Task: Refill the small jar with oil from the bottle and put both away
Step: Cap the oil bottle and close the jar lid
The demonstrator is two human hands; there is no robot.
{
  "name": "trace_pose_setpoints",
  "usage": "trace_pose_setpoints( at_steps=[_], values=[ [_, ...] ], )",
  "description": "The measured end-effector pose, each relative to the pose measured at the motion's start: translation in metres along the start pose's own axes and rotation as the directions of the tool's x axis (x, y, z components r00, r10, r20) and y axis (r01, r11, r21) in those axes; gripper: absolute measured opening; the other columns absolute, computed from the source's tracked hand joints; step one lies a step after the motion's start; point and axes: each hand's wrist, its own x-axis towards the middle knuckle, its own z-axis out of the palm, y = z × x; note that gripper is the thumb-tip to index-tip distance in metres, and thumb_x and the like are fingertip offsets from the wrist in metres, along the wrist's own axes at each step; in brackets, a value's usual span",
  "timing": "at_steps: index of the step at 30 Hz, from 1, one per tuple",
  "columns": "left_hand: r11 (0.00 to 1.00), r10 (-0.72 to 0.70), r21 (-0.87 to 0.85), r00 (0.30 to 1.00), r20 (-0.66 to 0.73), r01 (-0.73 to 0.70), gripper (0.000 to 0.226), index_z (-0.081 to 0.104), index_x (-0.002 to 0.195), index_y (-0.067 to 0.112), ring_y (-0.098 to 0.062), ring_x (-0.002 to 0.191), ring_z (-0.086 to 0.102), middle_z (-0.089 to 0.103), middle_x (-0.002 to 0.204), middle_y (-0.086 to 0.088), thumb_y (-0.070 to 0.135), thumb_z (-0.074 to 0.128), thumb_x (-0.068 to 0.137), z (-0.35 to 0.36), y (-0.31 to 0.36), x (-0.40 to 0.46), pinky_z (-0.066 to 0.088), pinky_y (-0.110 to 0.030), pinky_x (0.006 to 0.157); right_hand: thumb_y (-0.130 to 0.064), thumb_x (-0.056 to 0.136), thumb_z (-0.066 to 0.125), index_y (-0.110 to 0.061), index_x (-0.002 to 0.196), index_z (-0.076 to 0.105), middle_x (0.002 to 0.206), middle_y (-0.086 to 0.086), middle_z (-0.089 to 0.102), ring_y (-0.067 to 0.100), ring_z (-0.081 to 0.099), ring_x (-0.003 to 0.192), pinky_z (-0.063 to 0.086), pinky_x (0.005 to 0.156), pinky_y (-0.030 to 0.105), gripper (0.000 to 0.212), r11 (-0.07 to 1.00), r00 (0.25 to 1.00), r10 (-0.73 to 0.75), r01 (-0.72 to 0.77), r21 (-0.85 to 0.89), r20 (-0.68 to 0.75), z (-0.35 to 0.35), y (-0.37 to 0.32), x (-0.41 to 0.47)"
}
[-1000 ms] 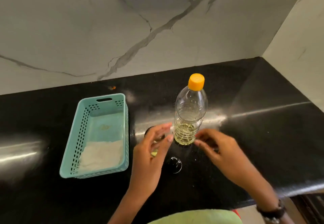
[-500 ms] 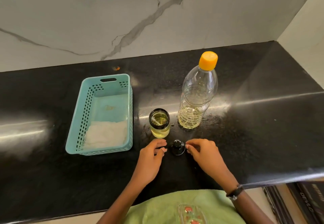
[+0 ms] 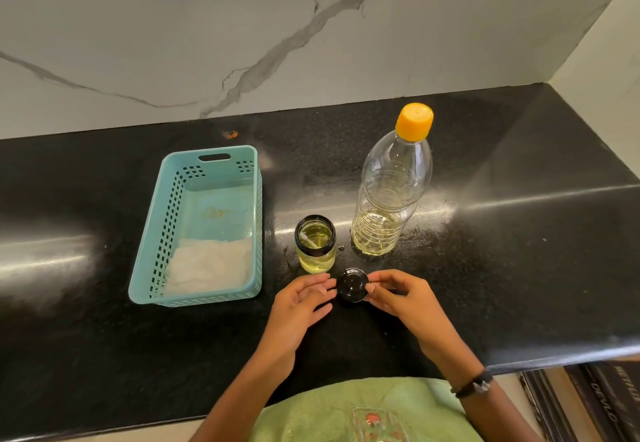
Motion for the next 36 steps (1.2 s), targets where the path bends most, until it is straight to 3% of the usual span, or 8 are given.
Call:
trace_pose_setpoints(
  at_steps=[7, 11, 14, 16, 18, 20, 25, 36],
  values=[
    [0.972, 0.222, -0.095, 0.974, 0.047, -0.216, 0.026, 0.063, 0.117, 0.014, -0.009, 0.106, 0.066, 0.071, 0.113, 0.004, 0.016, 0.055, 0.093, -0.007, 0.050, -0.035, 0.052, -0.025, 0.093, -0.010, 0.080, 0.067, -0.006, 0.109, 0.064, 0.099, 0.013, 0.073, 0.022, 0.069, 0.096, 0.056, 0.085, 0.028, 0.030, 0.944, 0.986, -0.115, 0.071, 0.323, 0.119, 0.006, -0.051, -0.029],
    [0.931, 0.347, -0.110, 0.938, -0.023, -0.347, 0.025, 0.063, 0.117, 0.011, -0.009, 0.106, 0.066, 0.072, 0.111, 0.003, 0.013, 0.052, 0.095, -0.016, 0.073, -0.032, 0.052, -0.025, 0.092, -0.007, 0.080, 0.067, -0.010, 0.107, 0.066, 0.096, 0.004, 0.075, 0.015, 0.070, 0.094, 0.055, 0.083, 0.023, 0.027, 0.900, 0.945, -0.322, 0.288, 0.328, 0.055, 0.024, -0.082, -0.035],
    [0.894, 0.440, -0.041, 0.891, -0.114, -0.447, 0.023, 0.063, 0.115, 0.010, -0.008, 0.106, 0.065, 0.071, 0.110, 0.002, 0.010, 0.050, 0.096, -0.021, 0.079, -0.021, 0.052, -0.023, 0.092, -0.006, 0.080, 0.070, -0.012, 0.104, 0.071, 0.097, -0.004, 0.074, 0.009, 0.069, 0.094, 0.054, 0.083, 0.022, 0.025, 0.798, 0.799, -0.599, 0.601, 0.040, -0.042, 0.039, -0.094, -0.028],
    [0.877, 0.478, 0.038, 0.864, -0.156, -0.479, 0.022, 0.064, 0.113, 0.014, -0.008, 0.108, 0.065, 0.071, 0.111, 0.002, 0.010, 0.050, 0.097, -0.023, 0.077, -0.012, 0.053, -0.025, 0.092, -0.007, 0.081, 0.071, -0.016, 0.103, 0.074, 0.098, -0.007, 0.074, 0.004, 0.068, 0.094, 0.055, 0.083, 0.023, 0.024, 0.614, 0.632, -0.775, 0.743, -0.266, -0.023, 0.044, -0.091, -0.016],
    [0.862, 0.506, 0.131, 0.844, -0.178, -0.490, 0.021, 0.065, 0.111, 0.019, -0.007, 0.108, 0.064, 0.070, 0.111, 0.005, 0.010, 0.052, 0.096, -0.023, 0.072, -0.005, 0.053, -0.027, 0.092, -0.007, 0.082, 0.070, -0.018, 0.103, 0.074, 0.100, -0.006, 0.073, 0.004, 0.066, 0.095, 0.055, 0.081, 0.025, 0.024, 0.373, 0.487, -0.867, 0.772, -0.514, 0.102, 0.046, -0.082, -0.004],
    [0.843, 0.528, 0.230, 0.831, -0.176, -0.487, 0.023, 0.066, 0.111, 0.022, -0.004, 0.107, 0.063, 0.069, 0.111, 0.010, 0.011, 0.053, 0.096, -0.023, 0.066, 0.000, 0.052, -0.027, 0.092, -0.002, 0.077, 0.073, -0.017, 0.100, 0.075, 0.099, -0.005, 0.073, 0.007, 0.067, 0.096, 0.057, 0.078, 0.027, 0.028, 0.209, 0.433, -0.874, 0.746, -0.632, 0.221, 0.045, -0.074, 0.002],
    [0.799, 0.549, 0.377, 0.824, -0.140, -0.469, 0.027, 0.067, 0.116, 0.022, 0.010, 0.101, 0.059, 0.068, 0.110, 0.013, 0.011, 0.057, 0.094, -0.021, 0.058, 0.003, 0.046, -0.006, 0.081, 0.002, 0.067, 0.080, -0.016, 0.098, 0.076, 0.097, -0.004, 0.074, 0.008, 0.067, 0.095, 0.056, 0.080, 0.023, 0.036, 0.163, 0.458, -0.833, 0.738, -0.655, 0.309, 0.046, -0.063, 0.005],
    [0.776, 0.551, 0.423, 0.829, -0.093, -0.468, 0.038, 0.061, 0.120, 0.030, 0.012, 0.108, 0.054, 0.063, 0.115, 0.013, 0.008, 0.064, 0.089, -0.020, 0.055, 0.011, 0.046, -0.007, 0.086, 0.002, 0.067, 0.078, -0.015, 0.102, 0.073, 0.102, -0.003, 0.073, 0.008, 0.065, 0.102, 0.052, 0.088, 0.021, 0.039, 0.210, 0.505, -0.783, 0.764, -0.610, 0.364, 0.049, -0.062, 0.010]
  ],
)
